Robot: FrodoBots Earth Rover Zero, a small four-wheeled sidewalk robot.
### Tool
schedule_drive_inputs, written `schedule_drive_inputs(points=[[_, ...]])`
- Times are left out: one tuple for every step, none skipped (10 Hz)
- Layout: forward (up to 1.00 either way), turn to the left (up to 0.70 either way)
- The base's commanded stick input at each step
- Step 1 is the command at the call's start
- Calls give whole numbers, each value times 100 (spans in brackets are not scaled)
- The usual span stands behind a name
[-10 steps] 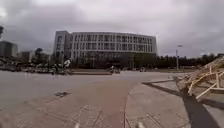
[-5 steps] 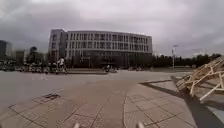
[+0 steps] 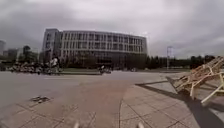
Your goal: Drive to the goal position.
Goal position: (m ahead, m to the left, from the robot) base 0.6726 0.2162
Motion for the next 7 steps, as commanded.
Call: schedule_drive_inputs(points=[[45, -27], [45, -27], [45, -27], [45, -21], [45, -11], [45, -1], [45, 0]])
